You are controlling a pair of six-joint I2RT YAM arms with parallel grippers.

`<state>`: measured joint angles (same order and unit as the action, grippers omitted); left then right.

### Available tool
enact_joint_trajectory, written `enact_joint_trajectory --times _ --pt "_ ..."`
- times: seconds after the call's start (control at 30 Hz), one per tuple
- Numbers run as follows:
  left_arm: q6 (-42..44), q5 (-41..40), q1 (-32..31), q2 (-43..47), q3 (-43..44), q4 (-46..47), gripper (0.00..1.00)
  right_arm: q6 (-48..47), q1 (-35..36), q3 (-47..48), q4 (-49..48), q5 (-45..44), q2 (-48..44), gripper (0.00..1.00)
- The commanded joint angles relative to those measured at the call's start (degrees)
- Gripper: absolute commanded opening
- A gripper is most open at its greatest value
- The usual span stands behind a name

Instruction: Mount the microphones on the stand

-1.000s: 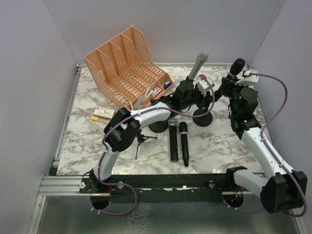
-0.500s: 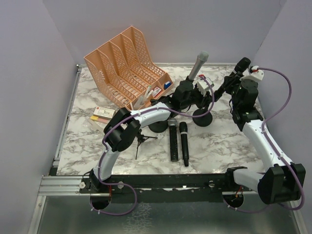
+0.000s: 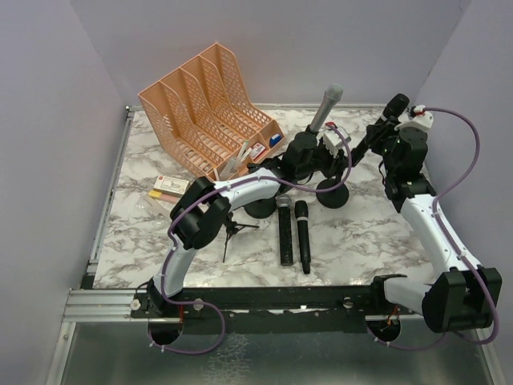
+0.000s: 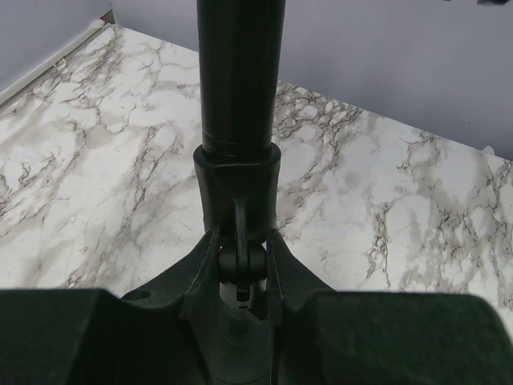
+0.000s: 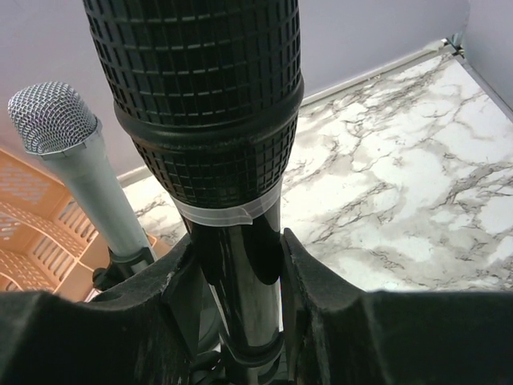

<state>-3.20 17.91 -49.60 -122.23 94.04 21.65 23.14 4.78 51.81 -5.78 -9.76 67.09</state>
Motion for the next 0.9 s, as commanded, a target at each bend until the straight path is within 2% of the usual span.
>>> enact_joint_trajectory --times 0.0,0.17,0.43,0.87 --pt "-0.8 -1.3 0.31 -0.87 -1.93 -4.36 0.0 1.99 2.34 -4.98 24.45 14.86 7.76 0.01" --pt "-1.06 -1.21 0.3 -1.29 -1.85 -4.25 0.0 0.42 2.34 -7.52 22.04 14.33 8.9 0.01" --pt "-0.84 -1.03 0.31 -0.91 -2.87 -4.25 0.0 3.06 3.53 -14.77 15.51 12.28 7.98 0.01" --pt "-1.94 0.44 0.31 -1.25 -3.24 -4.25 0.0 4.22 9.22 -16.72 12.63 5.84 9.13 0.01"
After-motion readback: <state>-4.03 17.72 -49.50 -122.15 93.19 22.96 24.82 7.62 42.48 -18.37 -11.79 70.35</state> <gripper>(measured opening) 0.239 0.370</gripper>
